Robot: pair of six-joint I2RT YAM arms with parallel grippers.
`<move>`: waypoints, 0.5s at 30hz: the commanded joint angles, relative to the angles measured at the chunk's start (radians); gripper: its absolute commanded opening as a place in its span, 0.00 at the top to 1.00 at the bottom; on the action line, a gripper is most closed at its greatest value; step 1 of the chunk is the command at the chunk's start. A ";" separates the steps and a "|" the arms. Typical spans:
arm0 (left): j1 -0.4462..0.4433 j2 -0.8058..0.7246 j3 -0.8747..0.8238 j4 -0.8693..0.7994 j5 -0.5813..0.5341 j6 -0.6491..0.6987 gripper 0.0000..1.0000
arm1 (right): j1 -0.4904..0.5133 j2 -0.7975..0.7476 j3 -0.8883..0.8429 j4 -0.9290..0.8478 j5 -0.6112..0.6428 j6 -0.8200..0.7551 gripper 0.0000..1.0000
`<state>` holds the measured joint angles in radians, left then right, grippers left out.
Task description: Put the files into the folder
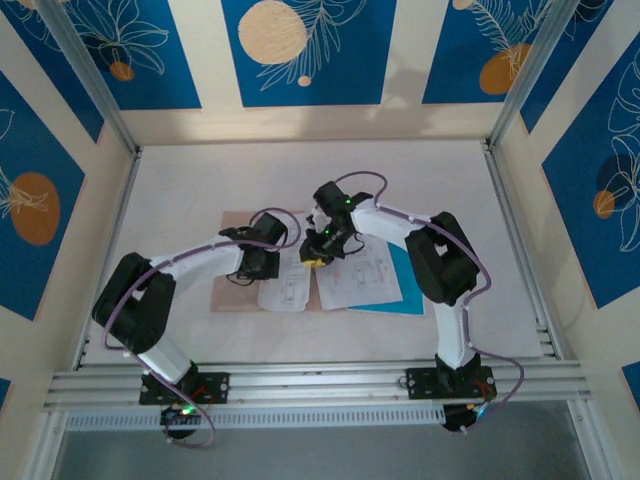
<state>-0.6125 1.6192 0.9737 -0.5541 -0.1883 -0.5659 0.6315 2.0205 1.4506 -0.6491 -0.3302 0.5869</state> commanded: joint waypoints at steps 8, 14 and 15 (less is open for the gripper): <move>0.012 -0.023 0.028 -0.021 -0.017 -0.008 0.73 | -0.011 -0.078 -0.035 -0.072 0.126 -0.115 1.00; 0.054 -0.132 -0.004 -0.064 0.000 -0.062 0.51 | -0.063 -0.141 -0.018 -0.087 0.232 -0.195 1.00; 0.065 -0.154 -0.030 -0.058 0.018 -0.075 0.53 | -0.067 -0.156 -0.013 -0.088 0.251 -0.211 1.00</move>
<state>-0.5838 1.5379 0.9718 -0.5804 -0.1886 -0.6018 0.5827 1.9202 1.4235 -0.7063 -0.1448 0.4446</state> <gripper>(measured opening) 0.477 0.069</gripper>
